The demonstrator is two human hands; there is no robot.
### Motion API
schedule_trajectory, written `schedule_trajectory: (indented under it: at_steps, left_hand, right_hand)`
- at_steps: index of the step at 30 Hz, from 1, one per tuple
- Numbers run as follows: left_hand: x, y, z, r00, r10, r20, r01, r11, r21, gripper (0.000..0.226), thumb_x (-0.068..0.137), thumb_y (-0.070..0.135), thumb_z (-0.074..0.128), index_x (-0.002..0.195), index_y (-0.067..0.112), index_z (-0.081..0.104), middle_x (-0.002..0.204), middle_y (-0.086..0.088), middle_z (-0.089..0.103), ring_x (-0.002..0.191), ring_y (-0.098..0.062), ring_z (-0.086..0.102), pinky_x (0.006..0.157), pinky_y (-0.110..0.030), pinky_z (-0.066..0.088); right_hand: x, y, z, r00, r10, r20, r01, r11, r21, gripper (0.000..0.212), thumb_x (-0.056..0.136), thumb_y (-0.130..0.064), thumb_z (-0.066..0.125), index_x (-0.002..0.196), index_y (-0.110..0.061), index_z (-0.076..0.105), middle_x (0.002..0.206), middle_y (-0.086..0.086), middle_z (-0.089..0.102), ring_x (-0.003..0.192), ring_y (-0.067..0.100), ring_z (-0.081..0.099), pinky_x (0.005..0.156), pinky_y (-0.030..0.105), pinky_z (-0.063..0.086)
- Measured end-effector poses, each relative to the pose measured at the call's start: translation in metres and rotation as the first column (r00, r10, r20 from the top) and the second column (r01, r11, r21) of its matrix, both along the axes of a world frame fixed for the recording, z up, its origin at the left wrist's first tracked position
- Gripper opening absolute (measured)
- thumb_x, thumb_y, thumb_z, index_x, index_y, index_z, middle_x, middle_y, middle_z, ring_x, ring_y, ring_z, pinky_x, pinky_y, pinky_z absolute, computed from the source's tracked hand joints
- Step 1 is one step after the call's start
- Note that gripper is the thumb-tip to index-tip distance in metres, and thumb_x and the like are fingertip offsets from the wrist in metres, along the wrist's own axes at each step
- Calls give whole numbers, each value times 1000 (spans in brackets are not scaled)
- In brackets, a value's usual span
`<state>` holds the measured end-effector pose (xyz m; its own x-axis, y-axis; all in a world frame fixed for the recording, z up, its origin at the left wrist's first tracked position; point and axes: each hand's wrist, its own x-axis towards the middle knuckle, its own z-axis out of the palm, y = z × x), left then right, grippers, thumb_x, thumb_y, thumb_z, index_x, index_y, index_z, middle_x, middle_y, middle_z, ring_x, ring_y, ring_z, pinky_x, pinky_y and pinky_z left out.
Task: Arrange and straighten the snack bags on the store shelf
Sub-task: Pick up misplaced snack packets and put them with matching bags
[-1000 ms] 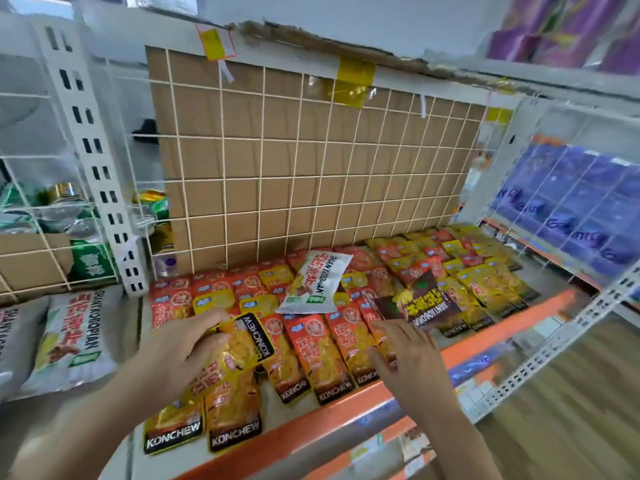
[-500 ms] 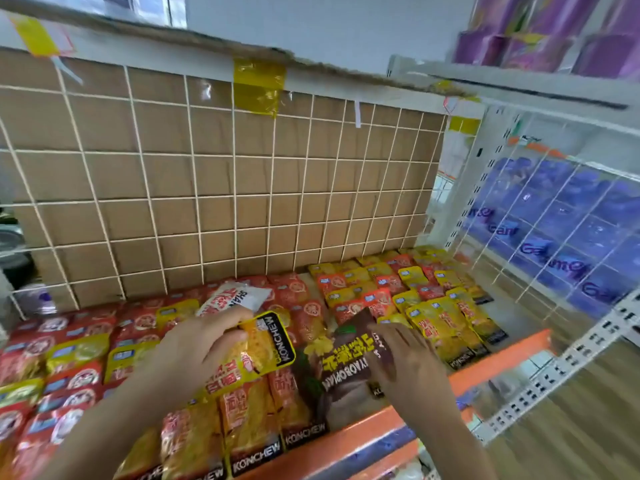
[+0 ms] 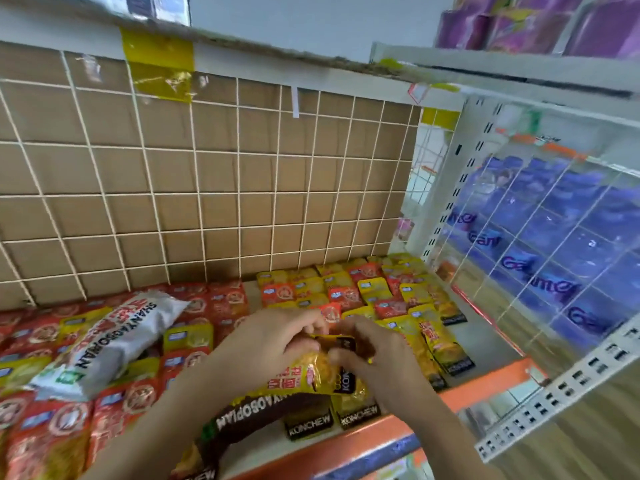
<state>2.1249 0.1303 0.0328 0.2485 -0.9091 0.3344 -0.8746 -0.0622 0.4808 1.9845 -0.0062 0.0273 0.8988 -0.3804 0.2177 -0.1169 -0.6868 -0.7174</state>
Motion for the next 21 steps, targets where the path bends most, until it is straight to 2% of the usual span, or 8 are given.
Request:
schedule_trajectory:
  at_steps: [5, 8, 10, 13, 15, 18, 19, 21]
  left_hand:
    - [-15, -21, 3, 999, 32, -22, -32, 999, 10, 18, 88, 28, 60, 100, 27, 45, 76, 28, 44, 75, 20, 45, 63, -5, 32]
    - [-14, -21, 1, 997, 79, -20, -80, 997, -19, 22, 84, 51, 52, 100, 40, 40, 80, 31, 45, 78, 12, 50, 63, -4, 31]
    - [-7, -16, -1, 990, 142, 5, -141, 986, -86, 36, 78, 66, 43, 107, 43, 43, 87, 34, 47, 85, 7, 52, 73, -5, 32]
    - [5, -5, -5, 952, 275, -133, -299, 925, -236, 53, 75, 66, 49, 118, 36, 49, 108, 32, 47, 103, 9, 47, 86, -12, 36]
    - [8, 1, -6, 880, 289, -377, -393, 888, -237, 55, 74, 62, 59, 121, 37, 47, 116, 27, 51, 109, 8, 49, 87, -14, 40]
    - [2, 0, -4, 621, 154, -769, -395, 908, -138, 44, 75, 45, 67, 113, 31, 51, 103, 8, 65, 92, -2, 65, 74, -18, 49]
    - [-2, -2, -3, 528, 106, -843, -373, 920, -118, 39, 77, 36, 64, 112, 24, 54, 97, 2, 68, 86, -7, 67, 71, -20, 52]
    - [-9, -8, -6, 446, 58, -893, -341, 934, -110, 34, 80, 24, 66, 111, 14, 56, 90, -5, 70, 80, -16, 67, 66, -22, 54]
  right_hand:
    - [1, -17, 1, 998, 35, -45, -37, 998, -43, 25, 77, -24, 73, 78, -37, 52, 60, -17, 56, 61, -1, 52, 54, 13, 35]
    - [1, -20, -2, 999, 28, -26, -29, 998, -48, 30, 79, -20, 70, 71, -40, 49, 61, -22, 58, 61, 1, 52, 54, 14, 36]
    - [0, -21, -1, 1000, -12, 2, 12, 1000, -29, 29, 81, -17, 69, 70, -39, 52, 66, -28, 60, 63, 1, 55, 54, 12, 37]
    - [-3, -26, -1, 989, -109, 95, 101, 991, 85, 12, 82, -15, 68, 76, -23, 62, 69, -13, 68, 65, 4, 62, 62, 19, 47]
    - [-4, -26, -1, 963, -190, 189, 149, 966, 211, 14, 82, -12, 68, 76, -23, 62, 66, -7, 69, 64, 7, 64, 63, 19, 47]
    - [-3, -21, -1, 916, -281, 286, 147, 899, 412, 9, 82, -8, 66, 77, -15, 63, 60, -1, 68, 61, 11, 65, 61, 14, 44]
    - [-2, -17, -2, 908, -301, 291, 142, 875, 462, 4, 82, -7, 65, 79, -7, 62, 59, 0, 68, 60, 10, 65, 61, 12, 43]
    - [-1, -11, -9, 914, -305, 267, 147, 863, 483, 9, 82, -10, 66, 77, -4, 62, 60, 2, 69, 60, 20, 65, 65, 19, 45]
